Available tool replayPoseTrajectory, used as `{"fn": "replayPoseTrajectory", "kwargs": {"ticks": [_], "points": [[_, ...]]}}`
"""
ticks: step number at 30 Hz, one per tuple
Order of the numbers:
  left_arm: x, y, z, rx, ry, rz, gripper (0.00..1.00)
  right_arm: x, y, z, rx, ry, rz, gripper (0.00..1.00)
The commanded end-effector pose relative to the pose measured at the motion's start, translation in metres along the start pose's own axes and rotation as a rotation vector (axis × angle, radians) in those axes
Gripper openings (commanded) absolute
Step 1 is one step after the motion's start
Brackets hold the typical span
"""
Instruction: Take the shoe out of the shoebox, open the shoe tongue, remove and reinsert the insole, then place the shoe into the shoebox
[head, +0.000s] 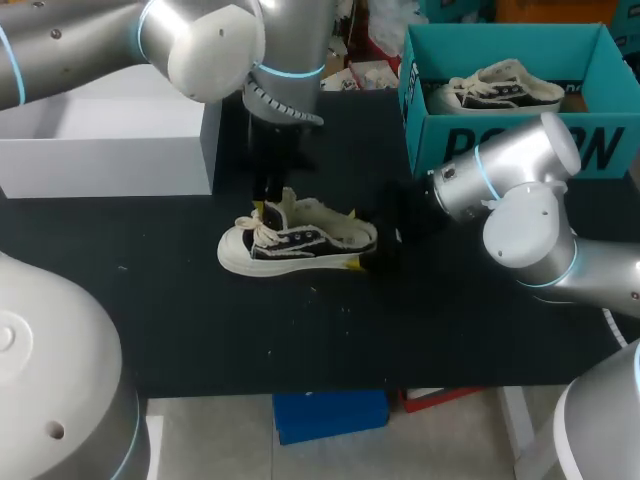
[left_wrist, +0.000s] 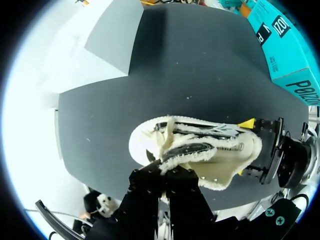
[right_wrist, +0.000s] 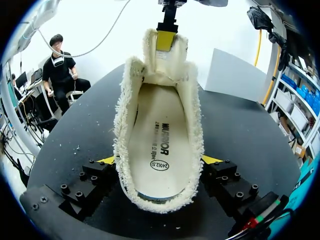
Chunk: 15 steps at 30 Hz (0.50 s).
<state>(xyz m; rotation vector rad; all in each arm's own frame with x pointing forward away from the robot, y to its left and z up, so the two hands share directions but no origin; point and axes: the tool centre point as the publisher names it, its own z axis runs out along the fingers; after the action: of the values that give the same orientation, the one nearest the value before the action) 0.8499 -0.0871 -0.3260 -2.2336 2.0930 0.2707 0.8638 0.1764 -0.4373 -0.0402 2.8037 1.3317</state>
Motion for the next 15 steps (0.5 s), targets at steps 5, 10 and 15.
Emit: {"fn": "replayPoseTrajectory", "kwargs": {"ticks": [5, 10, 15], "points": [[-0.016, 0.006, 0.009, -0.009, 0.085, 0.001, 0.00, 0.000, 0.000, 0.002, 0.002, -0.001, 0.001, 0.00], [-0.021, 0.010, 0.013, -0.012, 0.094, 0.007, 0.00, 0.000, 0.000, 0.002, 0.002, -0.001, 0.001, 0.00], [-0.025, 0.013, 0.017, -0.015, 0.101, 0.011, 0.00, 0.000, 0.000, 0.002, 0.002, -0.001, 0.001, 0.00]]}}
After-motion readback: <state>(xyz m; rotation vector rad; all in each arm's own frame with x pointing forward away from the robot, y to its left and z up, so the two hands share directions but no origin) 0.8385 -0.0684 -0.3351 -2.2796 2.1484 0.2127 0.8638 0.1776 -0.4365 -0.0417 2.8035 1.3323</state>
